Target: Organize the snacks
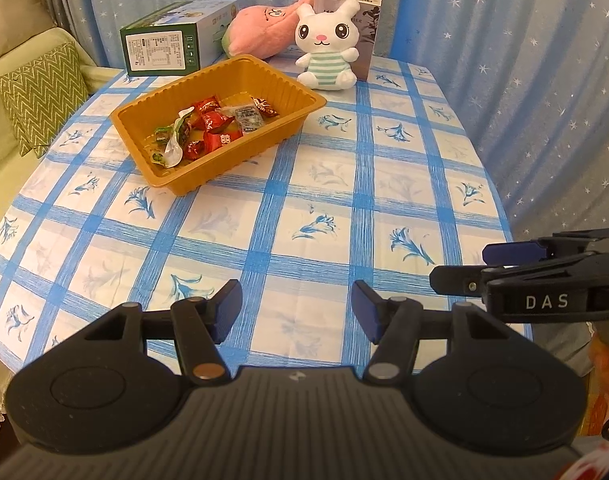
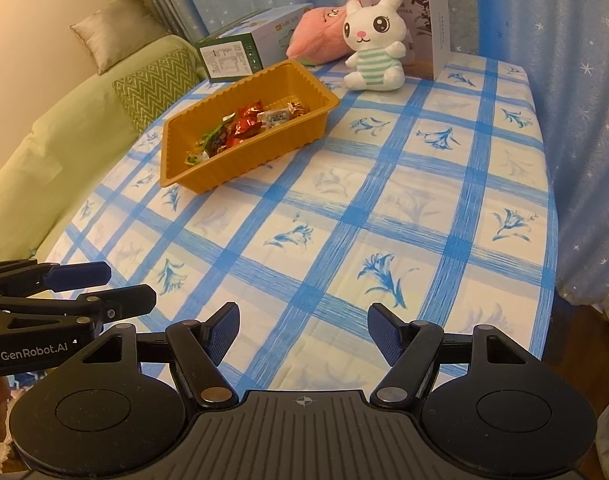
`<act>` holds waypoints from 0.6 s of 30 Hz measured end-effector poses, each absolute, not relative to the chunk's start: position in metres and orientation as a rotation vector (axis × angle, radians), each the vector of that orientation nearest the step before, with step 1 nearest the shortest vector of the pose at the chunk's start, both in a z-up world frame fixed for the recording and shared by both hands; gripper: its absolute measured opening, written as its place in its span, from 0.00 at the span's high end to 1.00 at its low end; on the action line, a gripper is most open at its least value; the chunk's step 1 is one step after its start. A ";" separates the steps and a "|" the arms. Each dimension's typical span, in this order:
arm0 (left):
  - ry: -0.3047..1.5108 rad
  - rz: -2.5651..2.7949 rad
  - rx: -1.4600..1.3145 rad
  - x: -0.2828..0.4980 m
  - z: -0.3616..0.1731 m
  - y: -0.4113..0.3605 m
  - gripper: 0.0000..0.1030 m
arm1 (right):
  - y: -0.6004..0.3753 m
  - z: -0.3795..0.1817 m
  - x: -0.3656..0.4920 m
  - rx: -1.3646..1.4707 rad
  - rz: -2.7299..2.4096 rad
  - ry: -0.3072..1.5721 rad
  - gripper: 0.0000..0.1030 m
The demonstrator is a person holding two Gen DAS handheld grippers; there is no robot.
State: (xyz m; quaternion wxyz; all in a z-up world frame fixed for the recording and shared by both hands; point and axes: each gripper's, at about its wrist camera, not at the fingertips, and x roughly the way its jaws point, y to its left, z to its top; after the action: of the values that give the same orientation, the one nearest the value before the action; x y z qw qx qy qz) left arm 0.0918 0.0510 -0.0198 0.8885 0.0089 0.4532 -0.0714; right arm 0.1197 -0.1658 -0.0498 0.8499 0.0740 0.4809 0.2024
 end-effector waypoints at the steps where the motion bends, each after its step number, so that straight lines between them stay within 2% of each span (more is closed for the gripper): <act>1: 0.942 -0.149 0.018 0.092 -0.020 0.051 0.44 | -0.165 -0.050 0.119 0.155 0.426 1.013 0.31; 18: 0.939 -0.148 0.017 0.091 -0.017 0.054 0.44 | -0.161 -0.049 0.120 0.155 0.427 1.011 0.31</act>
State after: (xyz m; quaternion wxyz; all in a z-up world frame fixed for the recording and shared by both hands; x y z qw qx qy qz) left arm 0.0911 0.0541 -0.0167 0.8891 0.0081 0.4520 -0.0711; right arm 0.1195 -0.1614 -0.0488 0.8502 0.0734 0.4802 0.2029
